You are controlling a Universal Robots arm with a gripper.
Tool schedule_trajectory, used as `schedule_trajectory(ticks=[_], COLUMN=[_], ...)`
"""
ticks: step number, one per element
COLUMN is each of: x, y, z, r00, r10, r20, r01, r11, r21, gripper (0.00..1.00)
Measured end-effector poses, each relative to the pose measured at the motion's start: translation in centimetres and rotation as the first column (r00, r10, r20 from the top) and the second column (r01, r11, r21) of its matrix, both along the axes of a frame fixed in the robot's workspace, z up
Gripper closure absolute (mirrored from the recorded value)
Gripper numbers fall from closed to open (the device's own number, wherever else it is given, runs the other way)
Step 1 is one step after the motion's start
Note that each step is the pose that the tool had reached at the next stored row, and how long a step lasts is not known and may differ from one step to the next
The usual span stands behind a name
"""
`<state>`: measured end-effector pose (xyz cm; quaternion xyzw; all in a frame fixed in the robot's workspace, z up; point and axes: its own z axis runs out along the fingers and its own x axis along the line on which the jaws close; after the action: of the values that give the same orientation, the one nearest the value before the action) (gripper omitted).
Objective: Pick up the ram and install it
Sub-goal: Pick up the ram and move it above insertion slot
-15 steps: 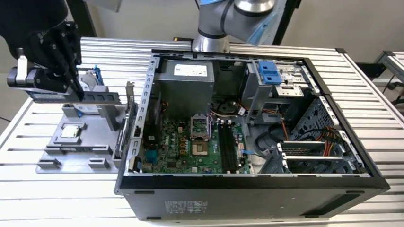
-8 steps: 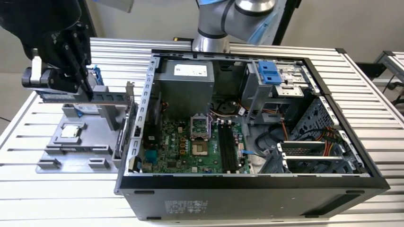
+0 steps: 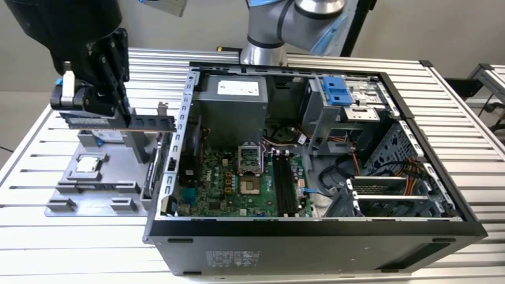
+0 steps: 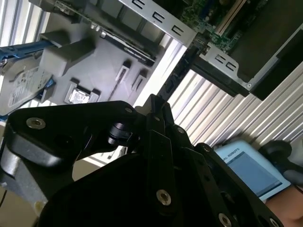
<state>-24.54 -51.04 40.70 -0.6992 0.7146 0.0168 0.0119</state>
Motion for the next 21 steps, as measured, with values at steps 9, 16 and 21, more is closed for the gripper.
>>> schedule_trajectory(ticks=[9,16,21], x=[1.80,3.26,4.24], y=[0.00,0.00,0.00], z=[0.00,0.00,0.00], r00=[1.0000,1.0000,1.0000], r10=[0.000,0.000,0.000], r20=[-0.0001,-0.0001,-0.0001], r01=[0.000,0.000,0.000], r11=[1.0000,1.0000,1.0000], r21=[0.0000,0.0000,0.0000], gripper=[1.00,1.00,1.00])
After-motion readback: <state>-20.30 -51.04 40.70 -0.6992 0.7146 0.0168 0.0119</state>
